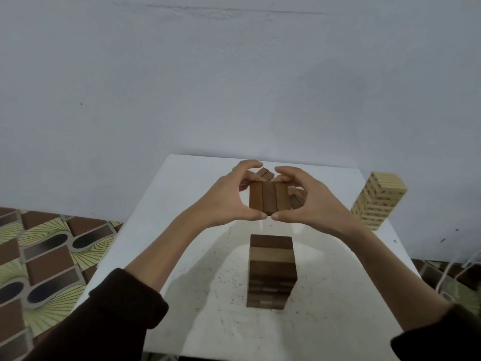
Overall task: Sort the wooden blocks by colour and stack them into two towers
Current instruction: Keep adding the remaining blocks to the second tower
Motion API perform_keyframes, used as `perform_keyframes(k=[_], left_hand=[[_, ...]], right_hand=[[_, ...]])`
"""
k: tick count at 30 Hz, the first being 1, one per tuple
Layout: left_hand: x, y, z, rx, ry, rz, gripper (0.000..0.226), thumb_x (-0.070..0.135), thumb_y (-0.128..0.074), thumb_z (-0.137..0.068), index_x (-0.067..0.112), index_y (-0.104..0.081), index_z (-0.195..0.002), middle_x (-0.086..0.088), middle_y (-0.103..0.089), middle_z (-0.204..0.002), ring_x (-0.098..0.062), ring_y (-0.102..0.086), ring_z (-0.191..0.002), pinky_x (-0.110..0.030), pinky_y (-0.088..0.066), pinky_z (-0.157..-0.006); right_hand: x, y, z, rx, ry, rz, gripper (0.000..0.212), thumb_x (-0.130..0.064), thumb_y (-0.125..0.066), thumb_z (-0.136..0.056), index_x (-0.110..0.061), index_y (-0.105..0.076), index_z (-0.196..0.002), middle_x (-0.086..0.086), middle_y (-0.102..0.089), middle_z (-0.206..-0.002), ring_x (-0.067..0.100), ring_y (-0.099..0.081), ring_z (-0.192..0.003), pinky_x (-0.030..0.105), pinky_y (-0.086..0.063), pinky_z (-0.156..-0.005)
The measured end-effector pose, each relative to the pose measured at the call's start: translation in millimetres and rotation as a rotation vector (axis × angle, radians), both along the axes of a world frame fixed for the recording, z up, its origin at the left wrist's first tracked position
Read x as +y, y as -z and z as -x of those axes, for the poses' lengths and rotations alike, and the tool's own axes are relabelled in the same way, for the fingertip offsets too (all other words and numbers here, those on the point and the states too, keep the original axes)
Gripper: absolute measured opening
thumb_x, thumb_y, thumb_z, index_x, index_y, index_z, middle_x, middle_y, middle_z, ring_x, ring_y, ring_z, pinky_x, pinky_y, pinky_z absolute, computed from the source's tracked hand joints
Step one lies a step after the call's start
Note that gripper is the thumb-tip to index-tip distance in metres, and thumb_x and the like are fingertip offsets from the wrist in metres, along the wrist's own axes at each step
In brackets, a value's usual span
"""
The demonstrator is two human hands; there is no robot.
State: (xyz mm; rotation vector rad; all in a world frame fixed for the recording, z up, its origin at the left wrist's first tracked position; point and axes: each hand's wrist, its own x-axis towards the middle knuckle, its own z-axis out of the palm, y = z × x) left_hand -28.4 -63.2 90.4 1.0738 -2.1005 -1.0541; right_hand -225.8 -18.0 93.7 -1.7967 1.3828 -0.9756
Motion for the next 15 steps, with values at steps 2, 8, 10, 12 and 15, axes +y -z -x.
perform_keyframes(k=[2,8,10,12,15], left_hand=[[17.2,-3.7,-3.9,-0.003,0.006,0.022,0.087,0.018,-0.086,-0.064,0.032,-0.036,-0.134,0.008,-0.054,-0.127,-0.012,-0.050,-0.122,-0.028,-0.038,-0.108],[56.9,3.0,-13.9,-0.050,0.048,0.044,0.086,0.025,-0.084,-0.063,0.037,-0.035,-0.134,0.013,-0.054,-0.122,-0.005,-0.047,-0.120,-0.025,-0.035,-0.108],[65.2,8.0,-16.2,-0.079,0.057,0.044,0.086,0.023,-0.084,-0.066,0.037,-0.034,-0.134,0.015,-0.055,-0.121,-0.001,-0.047,-0.118,-0.023,-0.033,-0.108],[70.9,11.6,-17.1,-0.104,0.061,0.034,0.087,0.022,-0.084,-0.067,0.034,-0.033,-0.136,0.015,-0.055,-0.121,0.000,-0.046,-0.117,-0.021,-0.032,-0.108],[76.0,15.6,-16.7,-0.121,0.066,0.018,0.089,0.022,-0.084,-0.067,0.031,-0.031,-0.139,0.013,-0.055,-0.122,-0.001,-0.046,-0.116,-0.024,-0.032,-0.109]], right_hand=[[16.1,-2.0,-3.6,0.025,0.000,0.014,0.073,-0.010,-0.085,-0.064,-0.045,-0.046,-0.115,-0.027,-0.060,-0.108,-0.004,-0.055,-0.108,0.021,-0.044,-0.097],[55.9,7.1,-9.7,0.084,0.007,-0.001,0.081,-0.020,-0.087,-0.062,-0.029,-0.046,-0.132,-0.017,-0.056,-0.120,0.000,-0.049,-0.118,0.031,-0.037,-0.107],[65.5,13.2,-12.1,0.093,0.014,-0.015,0.080,-0.018,-0.086,-0.063,-0.030,-0.046,-0.132,-0.021,-0.055,-0.117,-0.001,-0.049,-0.116,0.029,-0.037,-0.107],[71.3,17.9,-13.8,0.100,0.014,-0.036,0.080,-0.018,-0.085,-0.064,-0.030,-0.045,-0.132,-0.022,-0.056,-0.114,-0.002,-0.049,-0.114,0.028,-0.037,-0.107],[75.2,21.9,-14.1,0.121,0.009,-0.054,0.080,-0.018,-0.084,-0.066,-0.030,-0.042,-0.133,-0.024,-0.055,-0.112,-0.007,-0.049,-0.112,0.024,-0.035,-0.106]])
